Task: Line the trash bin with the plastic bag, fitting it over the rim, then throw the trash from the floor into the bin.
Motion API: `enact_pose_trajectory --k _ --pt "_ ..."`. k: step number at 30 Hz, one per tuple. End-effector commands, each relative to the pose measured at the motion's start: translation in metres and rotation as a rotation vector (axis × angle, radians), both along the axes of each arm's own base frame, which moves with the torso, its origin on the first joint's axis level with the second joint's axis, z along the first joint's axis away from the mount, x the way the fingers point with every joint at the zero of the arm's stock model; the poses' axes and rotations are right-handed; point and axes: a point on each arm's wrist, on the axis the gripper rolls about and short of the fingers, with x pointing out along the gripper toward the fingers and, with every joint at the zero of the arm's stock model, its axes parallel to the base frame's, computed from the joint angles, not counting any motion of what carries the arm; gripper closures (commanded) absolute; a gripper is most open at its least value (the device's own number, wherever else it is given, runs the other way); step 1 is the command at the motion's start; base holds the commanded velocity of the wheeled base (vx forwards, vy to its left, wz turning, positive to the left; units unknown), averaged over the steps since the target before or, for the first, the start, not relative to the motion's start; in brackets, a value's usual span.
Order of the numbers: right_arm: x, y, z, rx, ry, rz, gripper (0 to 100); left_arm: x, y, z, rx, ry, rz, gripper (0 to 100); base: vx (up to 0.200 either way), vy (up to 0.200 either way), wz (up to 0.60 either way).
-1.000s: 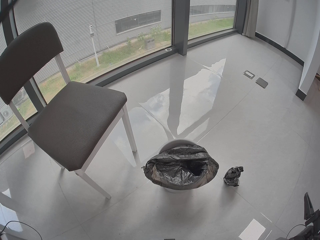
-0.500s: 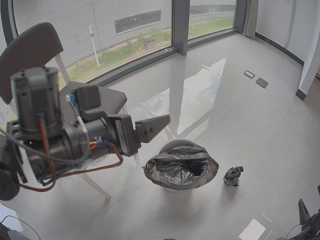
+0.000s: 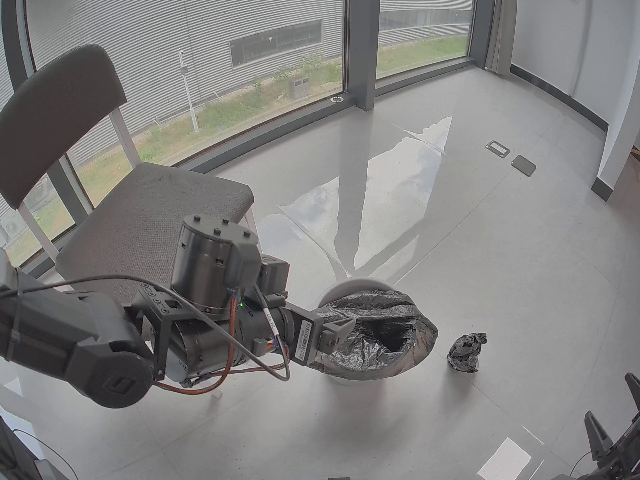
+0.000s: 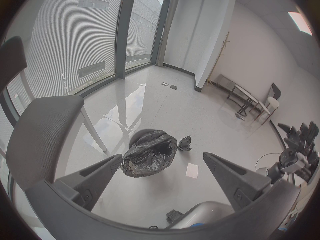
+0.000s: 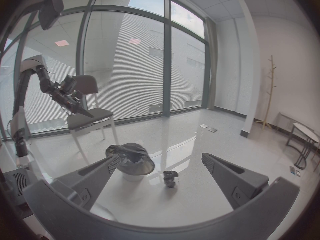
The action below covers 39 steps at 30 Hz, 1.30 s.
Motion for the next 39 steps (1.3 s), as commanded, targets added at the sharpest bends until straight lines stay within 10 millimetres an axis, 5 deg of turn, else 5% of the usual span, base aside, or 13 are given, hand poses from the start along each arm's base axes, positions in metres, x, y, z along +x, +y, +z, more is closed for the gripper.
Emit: enact_pose_trajectory --k 1,6,17,28,39 --pt "0.012 0.000 0.050 0.249 0.077 -0.023 0 0.009 0.017 -0.013 0.103 -0.050 -0.010 0 0.000 0.000 0.00" --pt "0.020 0.001 0.065 0.227 0.097 -0.066 0 0.015 0.021 -0.018 0.183 -0.103 -0.050 0 0.000 0.000 0.00" --pt "0.032 0.004 0.061 0.033 0.282 -0.043 0 0.019 0.034 -0.028 0.267 -0.152 -0.131 0 0.000 0.000 0.00" --pt "0.041 0.006 0.059 -0.021 0.342 -0.035 0 0.064 0.023 -0.034 0.311 -0.252 -0.172 0 0.000 0.000 0.00" --pt "0.040 0.007 0.068 -0.015 0.318 0.033 0 0.091 0.012 -0.065 0.467 -0.301 -0.268 0 0.000 0.000 0.00"
